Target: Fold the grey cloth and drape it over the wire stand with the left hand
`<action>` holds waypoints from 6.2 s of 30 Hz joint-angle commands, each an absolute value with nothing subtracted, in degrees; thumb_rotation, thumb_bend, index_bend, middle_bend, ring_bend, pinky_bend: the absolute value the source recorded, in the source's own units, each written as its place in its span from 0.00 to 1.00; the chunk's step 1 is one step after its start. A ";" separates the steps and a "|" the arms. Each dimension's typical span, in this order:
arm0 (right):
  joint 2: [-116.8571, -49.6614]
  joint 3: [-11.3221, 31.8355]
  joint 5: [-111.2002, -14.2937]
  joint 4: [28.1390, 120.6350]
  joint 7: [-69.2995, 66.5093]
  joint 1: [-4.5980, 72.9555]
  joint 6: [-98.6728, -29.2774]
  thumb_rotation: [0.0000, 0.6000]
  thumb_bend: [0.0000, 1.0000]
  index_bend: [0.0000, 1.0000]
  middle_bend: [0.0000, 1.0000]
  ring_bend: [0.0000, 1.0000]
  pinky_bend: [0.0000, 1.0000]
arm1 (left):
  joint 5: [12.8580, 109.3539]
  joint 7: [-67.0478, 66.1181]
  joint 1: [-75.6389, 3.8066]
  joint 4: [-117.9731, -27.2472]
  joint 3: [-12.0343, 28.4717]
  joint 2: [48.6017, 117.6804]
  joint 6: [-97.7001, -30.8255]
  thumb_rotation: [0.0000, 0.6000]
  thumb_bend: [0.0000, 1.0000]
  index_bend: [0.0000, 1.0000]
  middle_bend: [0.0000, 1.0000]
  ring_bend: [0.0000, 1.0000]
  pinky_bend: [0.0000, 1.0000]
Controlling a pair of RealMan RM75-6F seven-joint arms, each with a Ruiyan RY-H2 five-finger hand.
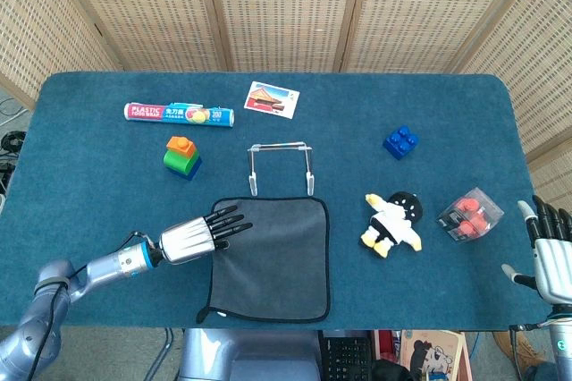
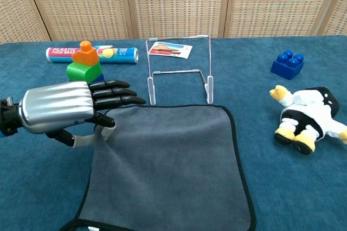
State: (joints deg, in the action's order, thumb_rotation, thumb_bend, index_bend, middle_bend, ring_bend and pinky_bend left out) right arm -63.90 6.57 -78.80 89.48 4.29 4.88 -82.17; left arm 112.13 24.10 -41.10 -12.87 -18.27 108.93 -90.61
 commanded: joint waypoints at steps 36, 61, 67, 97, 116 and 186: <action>-63.46 5.93 -79.99 90.54 4.15 4.76 -82.49 1.00 0.00 0.00 0.00 0.00 0.00 | 108.87 27.32 -31.10 -8.55 -18.43 99.95 -94.34 1.00 0.50 0.73 0.00 0.00 0.00; -62.41 6.19 -79.36 89.86 0.63 4.29 -82.37 1.00 0.00 0.00 0.00 0.00 0.00 | 112.49 16.34 -41.94 -13.77 -20.01 109.13 -91.17 1.00 0.50 0.72 0.00 0.00 0.00; -62.25 6.13 -79.51 89.94 0.27 4.31 -82.24 1.00 0.00 0.00 0.00 0.00 0.00 | 111.94 15.93 -43.33 -14.45 -19.22 110.50 -89.87 1.00 0.50 0.72 0.00 0.00 0.00; -61.87 6.19 -78.97 89.81 -0.65 4.34 -81.57 1.00 0.00 0.00 0.00 0.00 0.00 | 110.66 14.68 -45.65 -17.18 -17.33 113.06 -89.13 1.00 0.14 0.00 0.00 0.00 0.00; -62.02 5.73 -79.80 90.45 0.29 4.22 -81.96 1.00 0.00 0.00 0.00 0.00 0.00 | 108.29 23.72 -39.48 -23.70 -16.38 100.24 -97.80 1.00 0.17 0.30 0.00 0.00 0.00; -61.74 5.44 -79.82 91.08 -0.30 4.43 -81.36 1.00 0.00 0.00 0.00 0.00 0.00 | 113.94 18.97 -39.27 -18.40 -19.93 111.70 -97.98 1.00 0.48 0.55 0.00 0.00 0.00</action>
